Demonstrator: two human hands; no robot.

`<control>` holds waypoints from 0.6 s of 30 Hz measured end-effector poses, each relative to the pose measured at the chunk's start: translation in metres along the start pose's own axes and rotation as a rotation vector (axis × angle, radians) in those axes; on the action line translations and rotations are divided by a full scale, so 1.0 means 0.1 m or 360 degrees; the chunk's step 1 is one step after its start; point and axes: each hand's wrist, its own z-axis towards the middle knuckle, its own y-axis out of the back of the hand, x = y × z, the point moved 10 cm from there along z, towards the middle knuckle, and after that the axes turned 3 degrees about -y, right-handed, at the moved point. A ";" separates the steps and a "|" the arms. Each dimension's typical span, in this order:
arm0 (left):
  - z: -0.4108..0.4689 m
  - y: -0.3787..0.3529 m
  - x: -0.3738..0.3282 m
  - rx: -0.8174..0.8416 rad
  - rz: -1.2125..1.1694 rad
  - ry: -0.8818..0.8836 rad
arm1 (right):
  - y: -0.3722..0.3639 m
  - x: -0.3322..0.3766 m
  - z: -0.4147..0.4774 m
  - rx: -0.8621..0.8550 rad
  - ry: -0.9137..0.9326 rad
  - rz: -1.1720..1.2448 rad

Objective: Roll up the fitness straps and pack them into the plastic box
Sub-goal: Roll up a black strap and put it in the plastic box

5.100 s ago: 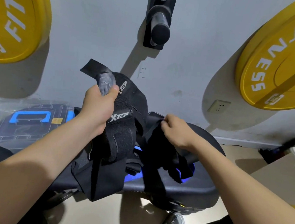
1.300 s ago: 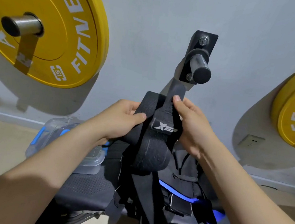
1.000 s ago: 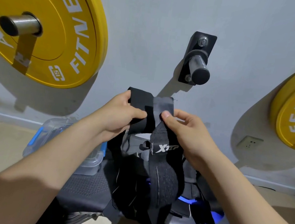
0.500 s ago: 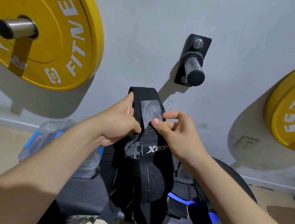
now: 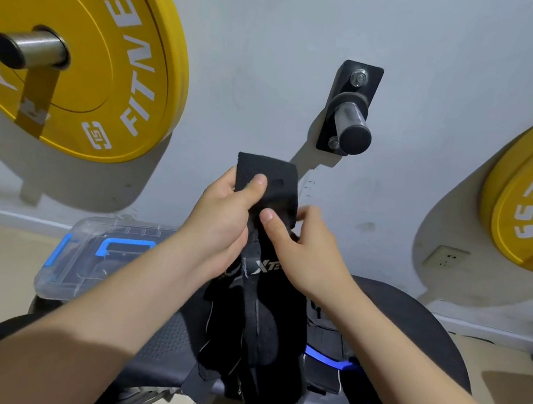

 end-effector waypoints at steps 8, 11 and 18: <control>0.02 0.09 -0.04 -0.0078 -0.0200 0.0038 | -0.10 0.02 -0.02 0.0350 0.0025 0.0813; 0.04 0.13 -0.06 -0.0071 -0.0109 0.0014 | -0.15 0.02 -0.06 0.0452 -0.0081 0.1022; 0.13 0.46 -0.05 -0.0321 0.0240 0.0089 | -0.13 0.01 0.00 0.0422 -0.0074 0.0839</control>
